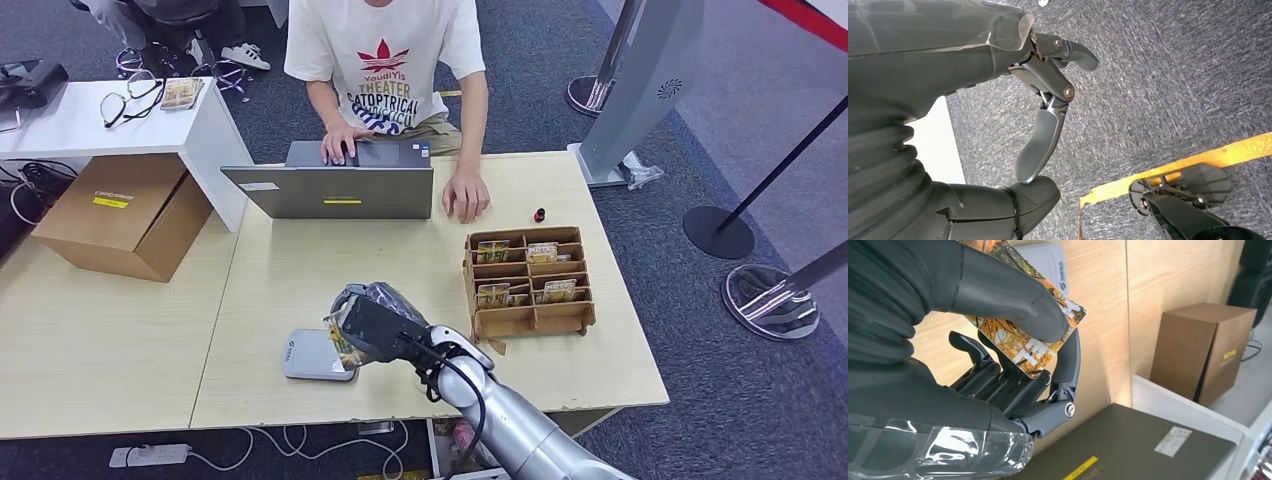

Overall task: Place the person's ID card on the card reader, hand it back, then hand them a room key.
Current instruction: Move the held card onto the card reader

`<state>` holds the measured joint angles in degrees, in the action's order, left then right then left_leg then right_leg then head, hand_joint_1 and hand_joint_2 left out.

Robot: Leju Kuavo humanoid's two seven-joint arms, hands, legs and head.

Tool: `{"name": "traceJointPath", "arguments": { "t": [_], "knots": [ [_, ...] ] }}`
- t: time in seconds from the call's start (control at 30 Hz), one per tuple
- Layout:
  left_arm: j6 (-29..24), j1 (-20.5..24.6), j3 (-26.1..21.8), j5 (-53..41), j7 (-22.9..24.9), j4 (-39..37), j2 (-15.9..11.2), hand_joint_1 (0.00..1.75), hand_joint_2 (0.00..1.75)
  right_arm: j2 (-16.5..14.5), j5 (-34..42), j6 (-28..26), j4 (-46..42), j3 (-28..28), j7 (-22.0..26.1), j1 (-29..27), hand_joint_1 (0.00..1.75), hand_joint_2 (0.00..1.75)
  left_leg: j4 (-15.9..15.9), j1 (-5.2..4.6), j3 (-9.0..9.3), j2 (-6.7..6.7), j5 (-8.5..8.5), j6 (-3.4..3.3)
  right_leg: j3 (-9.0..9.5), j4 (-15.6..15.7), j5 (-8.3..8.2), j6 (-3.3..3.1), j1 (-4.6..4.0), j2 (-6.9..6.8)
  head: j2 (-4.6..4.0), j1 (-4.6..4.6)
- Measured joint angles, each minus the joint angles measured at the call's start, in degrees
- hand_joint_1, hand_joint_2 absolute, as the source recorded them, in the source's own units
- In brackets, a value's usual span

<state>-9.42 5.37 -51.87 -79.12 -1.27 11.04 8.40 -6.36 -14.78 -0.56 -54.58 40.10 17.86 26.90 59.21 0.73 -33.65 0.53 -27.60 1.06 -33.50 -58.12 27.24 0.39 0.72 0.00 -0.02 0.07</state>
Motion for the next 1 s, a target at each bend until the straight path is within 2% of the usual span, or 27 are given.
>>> {"name": "traceJointPath", "arguments": {
  "t": [0.5,1.0],
  "knots": [
    [-0.2,0.1,0.2,0.2,0.0,0.0,0.0,0.0,1.75,-3.1,1.9,-2.1,10.8,0.6,0.3,4.3,1.75,1.75,0.0,0.0,0.01,0.0,0.01,0.0,0.0,0.0,0.0,0.0,0.0,0.01,0.0,0.01],
    [-0.2,0.1,1.2,0.3,0.6,0.0,0.0,0.0,1.75,-4.6,2.1,-3.5,19.2,0.6,0.2,5.0,1.75,1.75,0.0,0.0,0.01,0.0,0.01,0.0,0.0,0.0,0.0,0.0,0.0,0.01,0.0,0.01]
  ]
}}
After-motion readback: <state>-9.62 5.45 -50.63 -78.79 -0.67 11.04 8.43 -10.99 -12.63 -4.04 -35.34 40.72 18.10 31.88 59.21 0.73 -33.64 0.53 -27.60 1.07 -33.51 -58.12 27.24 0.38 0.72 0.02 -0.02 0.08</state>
